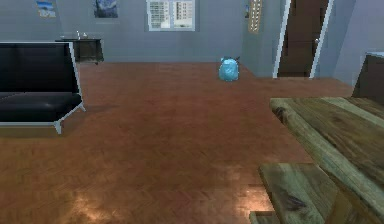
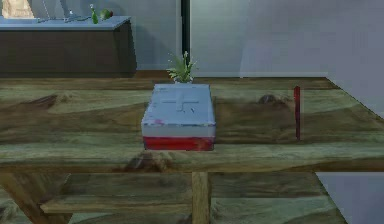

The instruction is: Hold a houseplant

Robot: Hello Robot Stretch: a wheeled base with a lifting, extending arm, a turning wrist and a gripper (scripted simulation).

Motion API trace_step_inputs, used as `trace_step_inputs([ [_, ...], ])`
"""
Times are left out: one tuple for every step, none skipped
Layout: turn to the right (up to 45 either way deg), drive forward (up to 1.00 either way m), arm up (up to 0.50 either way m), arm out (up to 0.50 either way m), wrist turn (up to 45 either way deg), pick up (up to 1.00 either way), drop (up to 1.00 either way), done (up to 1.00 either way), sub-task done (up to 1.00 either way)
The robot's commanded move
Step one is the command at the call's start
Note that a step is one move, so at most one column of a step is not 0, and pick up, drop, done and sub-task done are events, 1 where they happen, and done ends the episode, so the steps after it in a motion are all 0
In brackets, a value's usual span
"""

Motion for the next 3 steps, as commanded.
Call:
trace_step_inputs([
  [0.0,0.00,0.50,0.00,0.0,0.00,0.00,0.00,0.00],
  [0.0,0.00,0.38,0.00,0.0,0.00,0.00,0.00,0.00],
  [0.0,0.00,0.00,0.38,0.0,0.00,0.00,0.00,0.00],
])
